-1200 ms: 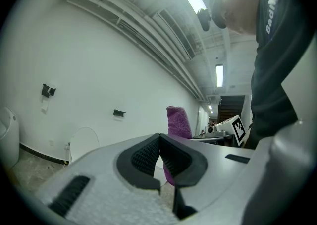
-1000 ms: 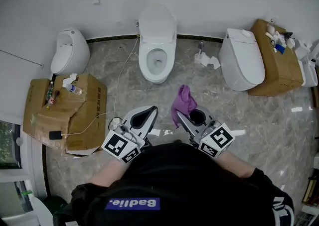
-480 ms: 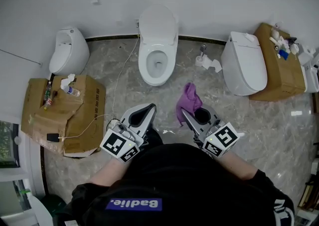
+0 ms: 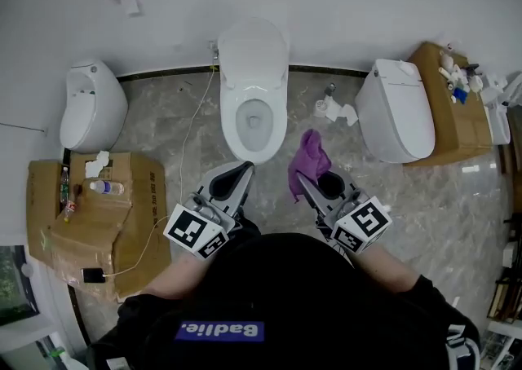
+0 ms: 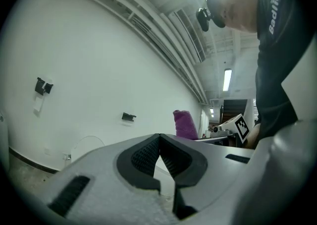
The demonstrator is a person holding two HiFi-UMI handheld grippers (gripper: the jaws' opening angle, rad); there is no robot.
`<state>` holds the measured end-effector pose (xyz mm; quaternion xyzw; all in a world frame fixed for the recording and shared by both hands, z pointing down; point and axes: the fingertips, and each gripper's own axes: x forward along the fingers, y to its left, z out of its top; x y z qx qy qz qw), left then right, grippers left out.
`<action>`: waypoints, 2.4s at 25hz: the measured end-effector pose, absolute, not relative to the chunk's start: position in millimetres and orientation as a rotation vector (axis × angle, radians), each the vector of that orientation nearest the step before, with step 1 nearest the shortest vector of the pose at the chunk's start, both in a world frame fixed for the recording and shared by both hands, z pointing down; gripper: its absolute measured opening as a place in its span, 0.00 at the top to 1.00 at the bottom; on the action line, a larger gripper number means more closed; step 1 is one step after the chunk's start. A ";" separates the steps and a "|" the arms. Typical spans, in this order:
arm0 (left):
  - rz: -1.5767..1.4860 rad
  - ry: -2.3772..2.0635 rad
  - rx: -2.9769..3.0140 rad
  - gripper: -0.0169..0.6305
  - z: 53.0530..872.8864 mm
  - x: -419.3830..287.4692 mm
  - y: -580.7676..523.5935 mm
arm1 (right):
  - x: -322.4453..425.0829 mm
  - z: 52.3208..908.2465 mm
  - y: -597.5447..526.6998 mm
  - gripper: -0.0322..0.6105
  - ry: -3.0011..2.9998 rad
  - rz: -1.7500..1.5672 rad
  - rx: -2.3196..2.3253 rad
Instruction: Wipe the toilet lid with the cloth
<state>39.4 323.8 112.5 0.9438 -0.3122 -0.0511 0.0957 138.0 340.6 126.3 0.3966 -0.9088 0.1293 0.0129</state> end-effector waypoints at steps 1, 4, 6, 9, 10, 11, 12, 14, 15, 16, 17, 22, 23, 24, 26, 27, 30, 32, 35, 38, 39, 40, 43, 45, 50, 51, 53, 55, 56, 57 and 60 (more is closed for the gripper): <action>-0.140 -0.913 2.802 0.95 111.8 30.4 306.3 | 129.5 125.5 324.5 0.79 -2.821 0.413 1.251; -0.112 -0.857 2.833 0.95 107.1 7.4 260.7 | 107.9 119.8 282.2 0.79 -2.804 0.425 1.309; -0.099 -0.824 2.856 0.95 105.2 -1.9 233.7 | 98.6 117.6 257.5 0.79 -2.796 0.425 1.348; -0.108 -0.815 2.865 0.95 104.0 -8.3 199.5 | 90.9 119.9 227.2 0.80 -2.787 0.442 1.373; -0.119 -0.823 2.857 0.95 104.5 -9.8 189.5 | 89.5 121.0 218.4 0.80 -2.786 0.449 1.374; -0.130 -0.834 2.845 0.95 105.5 -10.5 180.1 | 89.1 122.0 209.8 0.79 -2.788 0.456 1.375; -0.138 -0.846 2.835 0.95 107.0 -10.0 171.6 | 90.3 123.1 201.4 0.79 -2.792 0.463 1.375; -0.140 -0.867 2.823 0.95 110.9 -5.2 156.2 | 96.1 126.4 184.6 0.80 -2.805 0.476 1.373; -0.133 -0.879 2.820 0.95 113.2 -1.6 148.6 | 99.3 128.5 176.3 0.80 -2.814 0.481 1.367; -0.122 -0.894 2.815 0.95 115.7 1.9 140.9 | 102.2 130.9 168.0 0.79 -2.821 0.485 1.358; -0.113 -0.911 2.803 0.95 118.2 5.0 133.2 | 104.6 133.6 160.0 0.80 -2.826 0.490 1.344; -0.071 -1.003 2.751 0.95 128.6 21.5 97.3 | 121.8 145.1 119.9 0.79 -2.857 0.509 1.276; -0.058 -1.017 2.749 0.95 132.3 26.2 89.7 | 126.6 149.1 111.1 0.79 -2.864 0.513 1.268; -0.050 -1.029 2.748 0.95 136.4 31.0 82.0 | 131.1 153.7 102.2 0.79 -2.870 0.517 1.260; -0.049 -1.054 2.745 0.95 144.6 40.0 66.1 | 138.9 163.9 84.0 0.79 -2.879 0.520 1.242; -0.054 -1.067 2.744 0.95 148.3 43.8 58.0 | 141.9 169.1 75.0 0.80 -2.881 0.523 1.236; -0.063 -1.090 2.737 0.95 160.2 50.0 35.2 | 146.0 182.4 51.2 0.80 -2.877 0.535 1.232; -0.060 -1.089 2.736 0.95 169.4 49.1 21.4 | 144.4 190.2 37.4 0.79 -2.868 0.539 1.248; -0.056 -1.080 2.747 0.95 185.3 41.5 -0.4 | 137.2 204.4 17.1 0.79 -2.849 0.539 1.289; -0.071 -1.079 2.737 0.95 204.0 29.2 -28.1 | 126.1 220.8 -6.5 0.79 -2.818 0.536 1.351; -0.079 -1.078 2.731 0.95 209.2 23.6 -37.4 | 120.7 225.7 -14.0 0.79 -2.806 0.538 1.377; -0.087 -1.078 2.732 0.95 212.4 17.7 -46.5 | 114.5 230.4 -21.5 0.80 -2.794 0.543 1.405; -0.110 -1.053 2.771 0.95 215.9 1.6 -70.7 | 92.3 245.0 -42.6 0.79 -2.754 0.558 1.478; -0.112 -1.021 2.792 0.95 221.7 -8.3 -84.1 | 76.9 254.1 -55.2 0.80 -2.726 0.563 1.519; -0.072 -0.961 2.828 0.95 250.5 -30.5 -115.8 | 46.7 273.5 -86.4 0.79 -2.700 0.556 1.602; -0.066 -0.965 2.829 0.95 258.5 -33.5 -123.3 | 43.1 279.7 -93.0 0.80 -2.701 0.555 1.608; -0.056 -0.993 2.823 0.95 276.4 -38.4 -139.1 | 38.8 296.2 -106.1 0.79 -2.708 0.568 1.610; -0.045 -1.026 2.816 0.95 295.1 -41.9 -155.0 | 37.6 315.5 -118.5 0.80 -2.713 0.594 1.610; -0.040 -1.043 2.812 0.95 304.5 -43.1 -163.7 | 38.1 324.6 -125.3 0.79 -2.715 0.598 1.609; -0.034 -1.059 2.808 0.95 314.2 -43.9 -172.4 | 39.4 333.1 -132.2 0.80 -2.717 0.594 1.607; 0.002 -1.096 2.796 0.95 342.8 -45.7 -195.7 | 46.0 357.6 -151.8 0.79 -2.710 0.589 1.611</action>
